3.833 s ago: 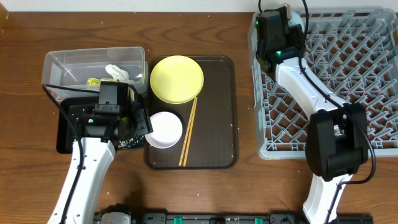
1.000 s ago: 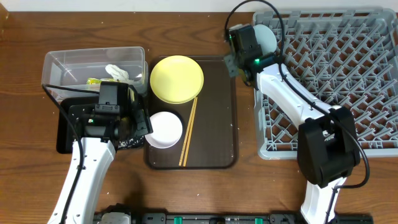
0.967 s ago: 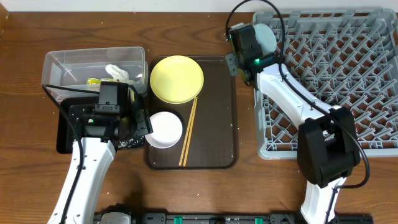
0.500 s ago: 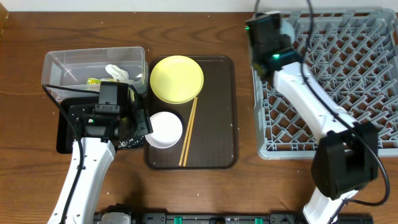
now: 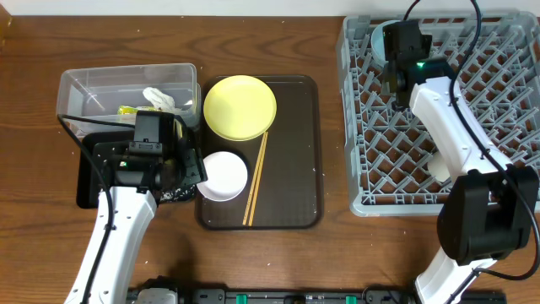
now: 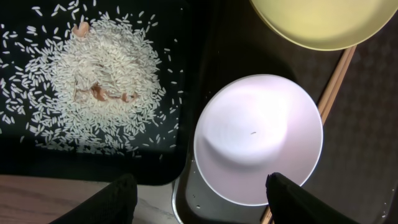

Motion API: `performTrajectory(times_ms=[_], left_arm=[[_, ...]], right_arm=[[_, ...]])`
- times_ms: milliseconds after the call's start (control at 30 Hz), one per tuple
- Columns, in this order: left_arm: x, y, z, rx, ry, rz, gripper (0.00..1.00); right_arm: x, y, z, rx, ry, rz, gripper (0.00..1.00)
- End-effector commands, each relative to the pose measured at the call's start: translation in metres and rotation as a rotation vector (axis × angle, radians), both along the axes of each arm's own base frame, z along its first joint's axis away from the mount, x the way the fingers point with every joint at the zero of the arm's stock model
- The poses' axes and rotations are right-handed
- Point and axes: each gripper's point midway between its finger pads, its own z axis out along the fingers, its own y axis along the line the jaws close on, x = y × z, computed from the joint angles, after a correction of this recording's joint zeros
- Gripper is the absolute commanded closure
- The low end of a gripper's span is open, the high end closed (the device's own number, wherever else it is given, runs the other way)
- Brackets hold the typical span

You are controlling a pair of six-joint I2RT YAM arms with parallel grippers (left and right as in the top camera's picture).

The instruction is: Sort waste into correct bins and load items into the dishwasher rack

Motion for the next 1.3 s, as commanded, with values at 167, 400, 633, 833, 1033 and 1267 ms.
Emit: performTrajectory(times_ms=[167, 400, 633, 833, 1033, 1267], left_arm=[[0.001, 0.001, 0.001, 0.0, 0.0, 0.008, 0.31], [0.001, 0.001, 0.001, 0.0, -0.001, 0.008, 0.31], [0.001, 0.001, 0.001, 0.0, -0.001, 0.008, 0.31], [0.001, 0.001, 0.001, 0.0, -0.001, 0.008, 0.31], [0.001, 0.001, 0.001, 0.0, -0.001, 0.008, 0.31], [0.001, 0.001, 0.001, 0.0, -0.001, 0.008, 0.31]], right_arm=[[0.011, 0.016, 0.046, 0.207, -0.157, 0.042, 0.49], [0.024, -0.013, 0.063, 0.593, -0.279, -0.121, 0.45], [0.039, -0.021, 0.051, 0.782, -0.282, -0.093, 0.4], [0.042, -0.018, 0.027, 0.803, -0.232, -0.108, 0.4], [0.048, -0.021, 0.004, 0.834, -0.209, -0.183, 0.41], [0.055, -0.016, -0.013, 0.867, -0.193, -0.206, 0.41]])
